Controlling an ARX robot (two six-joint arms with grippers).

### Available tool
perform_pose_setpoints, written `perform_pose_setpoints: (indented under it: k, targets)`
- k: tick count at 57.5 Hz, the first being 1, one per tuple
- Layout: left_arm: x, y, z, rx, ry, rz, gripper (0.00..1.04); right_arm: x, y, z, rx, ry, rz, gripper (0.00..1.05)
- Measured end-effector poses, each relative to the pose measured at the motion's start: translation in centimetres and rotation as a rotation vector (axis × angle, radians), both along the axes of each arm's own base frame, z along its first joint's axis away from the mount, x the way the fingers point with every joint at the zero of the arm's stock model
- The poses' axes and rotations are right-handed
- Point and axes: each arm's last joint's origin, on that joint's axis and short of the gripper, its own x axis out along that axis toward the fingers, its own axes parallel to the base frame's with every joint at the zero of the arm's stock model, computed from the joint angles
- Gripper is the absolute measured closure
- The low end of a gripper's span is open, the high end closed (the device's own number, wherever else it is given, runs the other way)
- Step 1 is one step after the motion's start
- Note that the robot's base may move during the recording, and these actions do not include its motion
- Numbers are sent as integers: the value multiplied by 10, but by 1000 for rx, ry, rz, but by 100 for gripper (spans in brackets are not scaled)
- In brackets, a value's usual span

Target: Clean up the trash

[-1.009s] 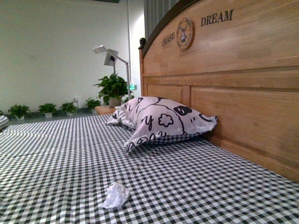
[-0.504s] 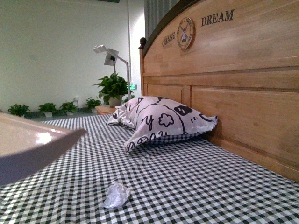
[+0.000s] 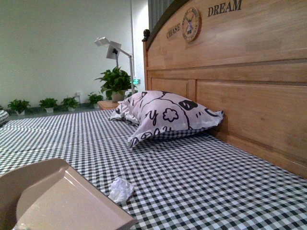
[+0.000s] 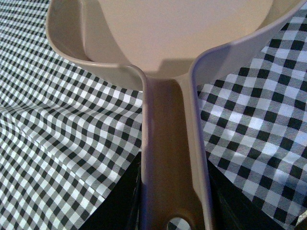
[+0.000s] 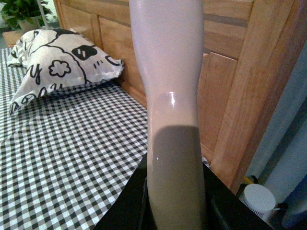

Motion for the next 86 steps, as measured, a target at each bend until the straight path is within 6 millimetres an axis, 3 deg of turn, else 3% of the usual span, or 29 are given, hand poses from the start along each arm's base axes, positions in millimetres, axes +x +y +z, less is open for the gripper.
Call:
perform_pose_setpoints:
  k: [19,56,60,66,73,82,86]
  targets:
    - [8,7,-18,-29,120,17,77,0,0,0,0,0,0,85]
    - [13,14,-26,-33,164,30,77,1,0,-1,-6,25,16,85]
    - [13,14,-26,-32,163,29,77,16,2,-4,-75,213,120,85]
    - [13,14,-26,-32,163,29,77,47,9,-6,-80,252,209,85]
    - [13,14,-26,-32,162,28,77,101,17,-16,-99,286,256,85]
    - [13,14,-26,-30,162,27,77,187,37,-62,-141,464,277,85]
    - [13,14,-26,-30,162,27,77,215,50,-77,-146,512,313,85]
